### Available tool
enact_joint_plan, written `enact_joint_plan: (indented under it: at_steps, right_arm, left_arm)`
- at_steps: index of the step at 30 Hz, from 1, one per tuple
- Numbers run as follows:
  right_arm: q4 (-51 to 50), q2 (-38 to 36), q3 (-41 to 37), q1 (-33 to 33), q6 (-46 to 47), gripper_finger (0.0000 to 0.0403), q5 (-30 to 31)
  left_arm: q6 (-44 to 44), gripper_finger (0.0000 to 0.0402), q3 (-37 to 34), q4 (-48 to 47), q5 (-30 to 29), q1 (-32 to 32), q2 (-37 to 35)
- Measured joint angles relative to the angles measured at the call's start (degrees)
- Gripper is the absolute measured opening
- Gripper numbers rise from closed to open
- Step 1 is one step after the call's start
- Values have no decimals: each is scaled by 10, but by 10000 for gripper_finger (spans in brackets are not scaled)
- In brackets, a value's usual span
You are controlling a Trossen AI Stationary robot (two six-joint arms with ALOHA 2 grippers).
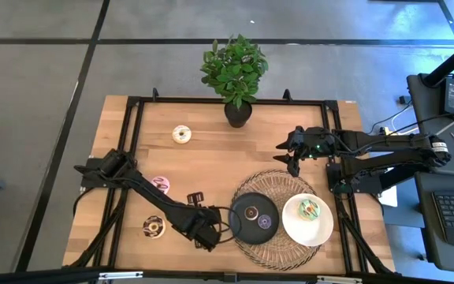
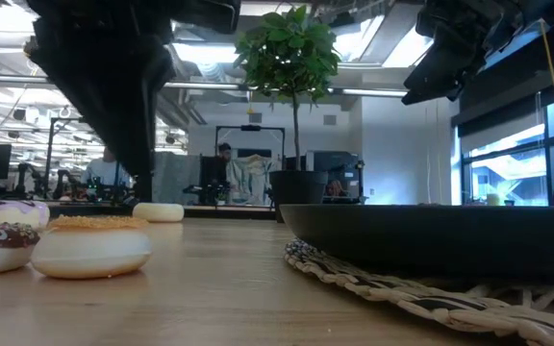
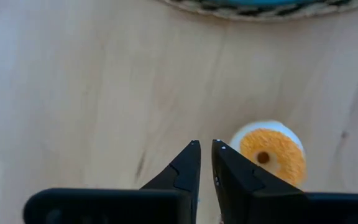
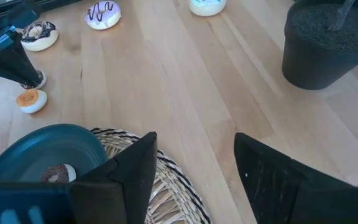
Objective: Pick & Place donuts
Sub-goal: Put the small orange donut on the black plate
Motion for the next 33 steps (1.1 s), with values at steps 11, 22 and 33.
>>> enact_joint_plan:
  at_steps: [11, 22, 33]
  right_arm:
    - [-11, 0, 0, 0, -1, 214, 0]
    - [-13, 0, 0, 0, -1, 214, 0]
    - [-13, 0, 0, 0, -1, 214, 0]
  left_arm:
    - [-11, 134, 0, 2, 24, -3, 0]
    - [-99, 167, -15, 27, 63, -2, 0]
    - [-97, 135, -63, 88, 78, -2, 1]
